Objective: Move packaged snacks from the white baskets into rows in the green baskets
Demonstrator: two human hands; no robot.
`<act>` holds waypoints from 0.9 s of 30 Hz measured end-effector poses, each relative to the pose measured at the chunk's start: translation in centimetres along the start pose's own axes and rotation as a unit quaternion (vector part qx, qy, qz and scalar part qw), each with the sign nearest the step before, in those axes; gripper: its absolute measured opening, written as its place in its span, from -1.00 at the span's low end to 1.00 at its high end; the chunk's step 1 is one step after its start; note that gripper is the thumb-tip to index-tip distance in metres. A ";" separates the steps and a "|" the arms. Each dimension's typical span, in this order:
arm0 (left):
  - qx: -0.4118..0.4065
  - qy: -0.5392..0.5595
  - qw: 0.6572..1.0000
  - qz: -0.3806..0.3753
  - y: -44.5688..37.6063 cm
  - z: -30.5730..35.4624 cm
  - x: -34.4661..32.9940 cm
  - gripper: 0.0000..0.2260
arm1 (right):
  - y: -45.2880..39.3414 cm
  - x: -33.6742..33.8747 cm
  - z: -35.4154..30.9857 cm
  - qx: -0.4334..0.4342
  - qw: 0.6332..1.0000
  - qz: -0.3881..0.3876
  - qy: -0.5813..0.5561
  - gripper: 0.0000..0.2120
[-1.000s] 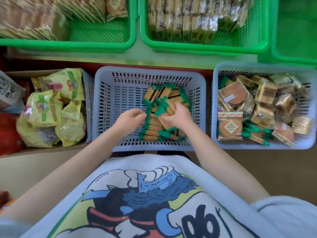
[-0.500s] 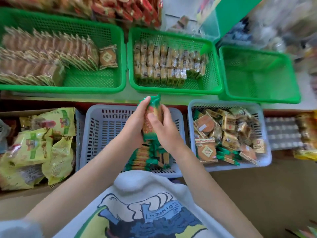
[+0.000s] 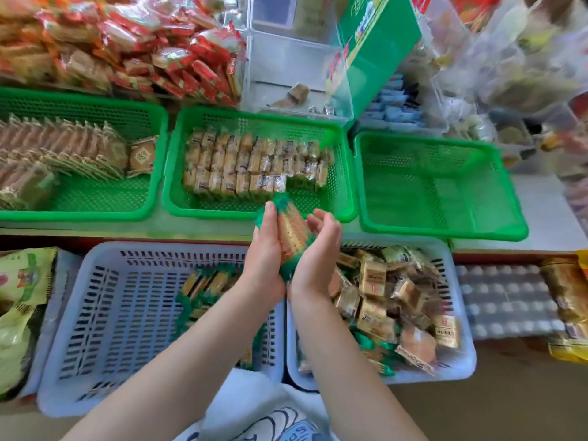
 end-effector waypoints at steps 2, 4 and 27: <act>0.011 -0.009 1.000 -0.022 -0.8 -2.5 -4.3 -0.52 | -3.5 3.4 -1.4 0.040 0.998 -0.011 0.043 -0.76; -0.003 -0.044 0.999 -0.020 -2.2 -4.6 -8.1 -0.54 | -7.0 6.6 -2.3 0.080 0.990 -0.052 0.101 -0.74; -0.212 -0.775 0.577 0.149 -21.0 -6.9 -16.0 -0.37 | -38.2 13.0 -1.4 -0.071 0.919 -0.090 0.377 -0.41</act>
Point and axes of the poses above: each hand's wrist, its own y-axis away from the middle knuckle, its own x-axis out of the back of the hand, z = x × y, the point moved 3 cm from there along -y, towards the middle knuckle, and after that the axes turned 6 degrees about x, right-handed, at the moved point
